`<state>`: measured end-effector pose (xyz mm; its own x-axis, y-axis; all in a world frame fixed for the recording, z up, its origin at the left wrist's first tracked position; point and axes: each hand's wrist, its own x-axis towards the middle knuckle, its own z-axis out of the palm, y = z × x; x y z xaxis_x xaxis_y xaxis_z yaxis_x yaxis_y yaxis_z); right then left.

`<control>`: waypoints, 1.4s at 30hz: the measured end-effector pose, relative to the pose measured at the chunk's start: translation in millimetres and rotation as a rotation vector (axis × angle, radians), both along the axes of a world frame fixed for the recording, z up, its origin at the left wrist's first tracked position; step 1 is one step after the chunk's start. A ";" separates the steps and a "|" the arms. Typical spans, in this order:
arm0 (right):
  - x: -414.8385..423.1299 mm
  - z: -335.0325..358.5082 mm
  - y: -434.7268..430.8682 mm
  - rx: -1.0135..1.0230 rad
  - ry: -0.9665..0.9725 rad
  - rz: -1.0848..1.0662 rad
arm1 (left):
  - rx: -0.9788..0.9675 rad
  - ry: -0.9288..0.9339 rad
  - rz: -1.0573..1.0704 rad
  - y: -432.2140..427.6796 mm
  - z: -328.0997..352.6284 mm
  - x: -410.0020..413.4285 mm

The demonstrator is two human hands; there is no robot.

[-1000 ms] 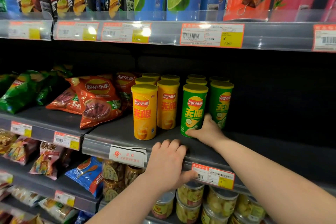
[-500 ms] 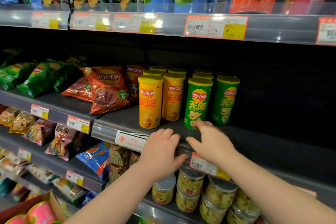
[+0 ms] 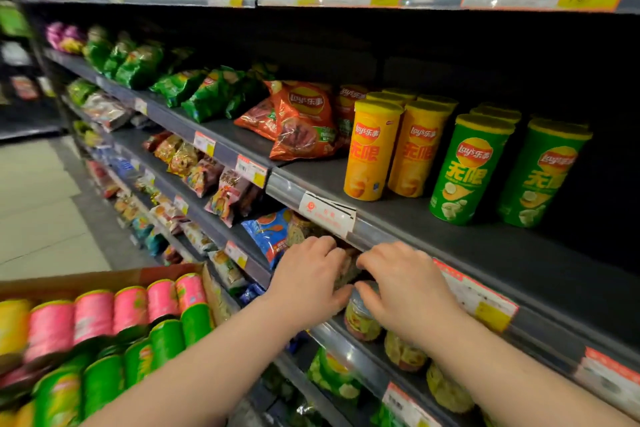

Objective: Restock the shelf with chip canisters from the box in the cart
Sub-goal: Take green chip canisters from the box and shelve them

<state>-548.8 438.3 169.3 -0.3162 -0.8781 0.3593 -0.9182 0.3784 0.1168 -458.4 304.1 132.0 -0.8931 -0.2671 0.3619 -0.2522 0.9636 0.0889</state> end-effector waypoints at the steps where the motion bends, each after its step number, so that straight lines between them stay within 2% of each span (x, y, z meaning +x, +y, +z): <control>1: 3.0 -5.4 -2.8 0.037 -0.034 0.027 | 0.001 -0.033 0.035 -0.1 -4.2 6.9; 3: 7.9 -17.1 -7.8 0.150 -0.095 0.087 | 0.020 -0.109 0.093 -0.4 -12.8 22.6; 7: 22.4 -45.4 -16.8 0.167 -0.190 0.193 | 0.027 -0.286 0.253 -0.9 -31.3 57.8; 15: 58.0 -82.6 -37.2 0.335 -0.277 0.242 | 0.097 -0.452 0.457 2.5 -66.9 116.5; 23: 99.2 -106.1 -83.0 0.446 -0.299 0.243 | 0.221 -0.530 0.508 -31.7 -92.4 177.0; 31: 176.5 -127.3 -159.9 0.554 -0.317 0.230 | 0.302 -0.556 0.565 -102.6 -108.8 262.2; 37: 220.3 -153.7 -212.0 0.635 -0.369 0.161 | 0.339 -0.598 0.587 -164.5 -126.9 323.8; 42: 228.2 -167.7 -222.6 0.686 -0.401 0.074 | 0.369 -0.672 0.559 -193.2 -145.7 335.7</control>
<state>-320.5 215.7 1.5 -0.2392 -0.8860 -0.3972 -0.9595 0.2783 -0.0430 -122.7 110.9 -13.7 -0.5924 -0.7138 -0.3737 -0.7773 0.6283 0.0321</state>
